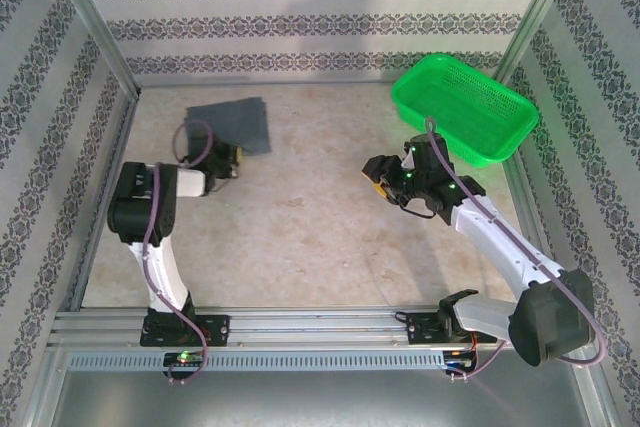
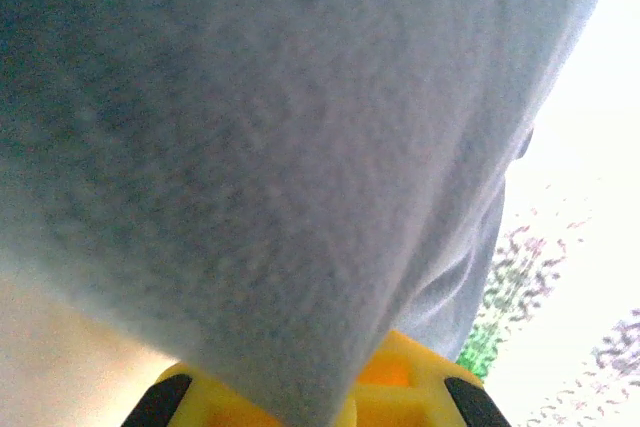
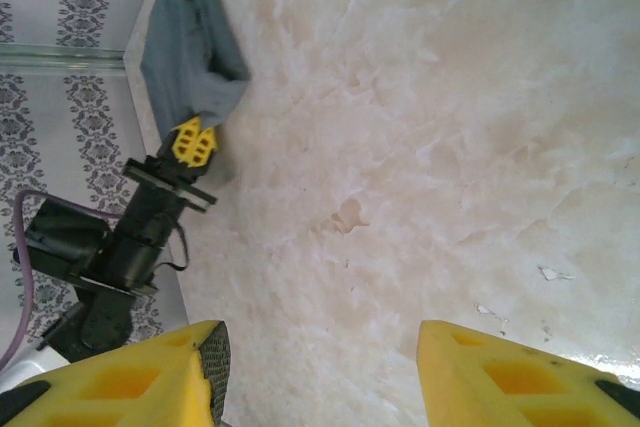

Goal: Fold and stack the t-shirts

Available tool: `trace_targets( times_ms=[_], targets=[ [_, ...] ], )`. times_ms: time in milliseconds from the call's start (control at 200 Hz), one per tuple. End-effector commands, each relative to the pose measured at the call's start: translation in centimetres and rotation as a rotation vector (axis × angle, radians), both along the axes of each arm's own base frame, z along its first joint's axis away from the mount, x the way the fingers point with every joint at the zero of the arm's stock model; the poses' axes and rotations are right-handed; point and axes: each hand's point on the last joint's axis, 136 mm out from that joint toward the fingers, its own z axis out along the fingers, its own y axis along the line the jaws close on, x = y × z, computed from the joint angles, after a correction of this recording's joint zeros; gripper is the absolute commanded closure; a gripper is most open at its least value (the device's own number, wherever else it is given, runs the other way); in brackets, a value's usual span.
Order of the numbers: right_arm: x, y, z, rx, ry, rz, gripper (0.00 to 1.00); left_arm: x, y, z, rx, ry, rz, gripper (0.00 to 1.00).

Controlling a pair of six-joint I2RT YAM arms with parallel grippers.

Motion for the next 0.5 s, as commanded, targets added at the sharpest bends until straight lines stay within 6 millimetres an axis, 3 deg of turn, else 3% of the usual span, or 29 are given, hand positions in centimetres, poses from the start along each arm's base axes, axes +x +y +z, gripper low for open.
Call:
trace_targets(
  times_ms=[0, 75, 160, 235, 495],
  targets=[
    [0.7, 1.1, 1.2, 0.013, -0.037, 0.034, 0.47, 0.4, 3.0, 0.4, 0.066, -0.046, -0.243, 1.0],
    [1.0, 2.0, 1.3, 0.024, -0.052, 0.062, 0.47, 1.1, 5.3, 0.3, 0.07, -0.079, -0.34, 1.0],
    [1.6, 3.1, 1.8, 0.051, -0.078, 0.097, 0.47, 0.5, 8.9, -0.9, 0.117, -0.013, -0.337, 1.0],
    [2.1, 4.1, 2.4, 0.069, -0.106, 0.121, 0.48, 0.7, 10.8, -1.2, 0.125, -0.007, -0.337, 1.0],
    [3.4, 6.7, 4.6, 0.129, -0.2, 0.185, 0.48, 2.3, 13.9, -0.7, 0.2, 0.009, -0.36, 1.0]
  ],
)
